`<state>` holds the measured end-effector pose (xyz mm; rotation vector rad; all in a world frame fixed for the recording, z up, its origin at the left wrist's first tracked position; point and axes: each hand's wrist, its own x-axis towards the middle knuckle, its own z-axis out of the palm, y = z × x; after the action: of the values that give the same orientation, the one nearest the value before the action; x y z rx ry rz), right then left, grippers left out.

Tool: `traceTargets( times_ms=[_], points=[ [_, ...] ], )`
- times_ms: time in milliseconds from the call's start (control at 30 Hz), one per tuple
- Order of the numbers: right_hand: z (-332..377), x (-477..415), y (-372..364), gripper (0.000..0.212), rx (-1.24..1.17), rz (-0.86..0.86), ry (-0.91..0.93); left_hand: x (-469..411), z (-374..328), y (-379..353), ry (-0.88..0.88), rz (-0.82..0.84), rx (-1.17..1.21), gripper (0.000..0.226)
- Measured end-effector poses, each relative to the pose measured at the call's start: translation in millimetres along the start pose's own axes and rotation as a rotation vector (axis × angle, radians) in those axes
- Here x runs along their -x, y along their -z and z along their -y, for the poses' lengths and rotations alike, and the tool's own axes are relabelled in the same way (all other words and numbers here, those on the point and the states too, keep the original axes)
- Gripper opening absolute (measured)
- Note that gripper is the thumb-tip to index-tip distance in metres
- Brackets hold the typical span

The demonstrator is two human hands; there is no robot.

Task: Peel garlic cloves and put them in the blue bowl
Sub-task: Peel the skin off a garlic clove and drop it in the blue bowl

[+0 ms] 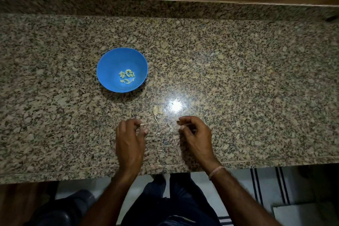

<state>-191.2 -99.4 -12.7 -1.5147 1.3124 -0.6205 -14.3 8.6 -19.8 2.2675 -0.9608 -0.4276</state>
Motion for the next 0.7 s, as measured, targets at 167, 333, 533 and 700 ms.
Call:
traceTargets(
  times_ms=[167, 333, 533, 700],
  points=[
    [-1, 8, 20, 0.025, -0.029, -0.028, -0.013, 28, -28, -25, -0.181, 0.247, 0.053, 0.049],
    [-10, 20, 35, 0.027, 0.01, -0.066, -0.024, 13, -42, -46, -0.25, 0.208, -0.003, 0.045],
    [-9, 8, 43, 0.036, 0.127, -0.039, 0.085, 5, -51, -55, -0.221, 0.112, -0.036, 0.026],
    [-11, -31, 48, 0.052, 0.422, 0.07, 0.194, 10, -64, -59, -0.106, 0.076, -0.026, 0.031]
  ],
)
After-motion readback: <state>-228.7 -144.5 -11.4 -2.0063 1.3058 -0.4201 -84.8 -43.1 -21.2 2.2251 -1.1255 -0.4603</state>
